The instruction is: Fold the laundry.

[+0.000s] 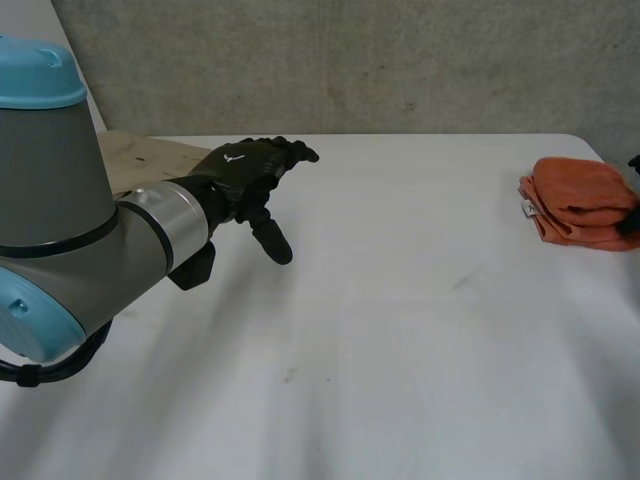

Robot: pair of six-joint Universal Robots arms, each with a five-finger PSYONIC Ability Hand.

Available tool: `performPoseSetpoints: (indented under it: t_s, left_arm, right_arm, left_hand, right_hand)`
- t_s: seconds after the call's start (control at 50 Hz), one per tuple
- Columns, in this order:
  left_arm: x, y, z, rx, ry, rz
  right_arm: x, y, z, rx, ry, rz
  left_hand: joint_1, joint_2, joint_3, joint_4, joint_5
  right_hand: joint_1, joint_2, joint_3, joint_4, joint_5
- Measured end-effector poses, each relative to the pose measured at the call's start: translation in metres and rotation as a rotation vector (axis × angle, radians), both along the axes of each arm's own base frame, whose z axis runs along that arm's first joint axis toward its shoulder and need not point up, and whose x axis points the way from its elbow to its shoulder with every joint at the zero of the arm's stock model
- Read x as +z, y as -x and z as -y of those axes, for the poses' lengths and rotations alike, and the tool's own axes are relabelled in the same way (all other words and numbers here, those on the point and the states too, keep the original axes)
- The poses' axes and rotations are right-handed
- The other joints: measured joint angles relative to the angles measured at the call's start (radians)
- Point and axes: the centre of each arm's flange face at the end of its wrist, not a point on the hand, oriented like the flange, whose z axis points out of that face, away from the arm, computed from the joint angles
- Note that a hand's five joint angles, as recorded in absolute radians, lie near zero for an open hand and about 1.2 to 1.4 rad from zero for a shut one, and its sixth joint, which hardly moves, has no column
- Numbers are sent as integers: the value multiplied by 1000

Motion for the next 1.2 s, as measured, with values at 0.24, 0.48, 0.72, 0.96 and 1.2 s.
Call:
performPoseSetpoints:
  t_s: [0.24,0.48,0.72,0.96,1.2]
  left_arm:
    - [5,0,-2,0,6,-14]
    - [27,-8,-1,14,79,-43]
    - [52,-50,64,183,292,-109]
    - [-10,-132,205,384,481,92]
    - [-113,-161,280,354,524,373]
  right_arm:
    - [16,5,-17,-84,-126,-331]
    - [154,-38,-56,-142,56,-496]
    - [235,-185,-142,140,360,-299]
    - [161,-292,-277,660,121,-103]
    - [88,-280,-333,736,-136,-164]
  left_hand:
    - [0,0,0,0,0]
    - [0,0,0,0,0]
    - [0,-1,0,0,0]
    - [0,-2,0,0,1]
    - [0,-2,0,0,0]
  right_hand:
    - [0,0,-3,0,-1]
    - [0,0,-3,0,-1]
    - [0,0,-3,0,-1]
    - [0,0,-4,0,-1]
    - [0,0,-4,0,-1]
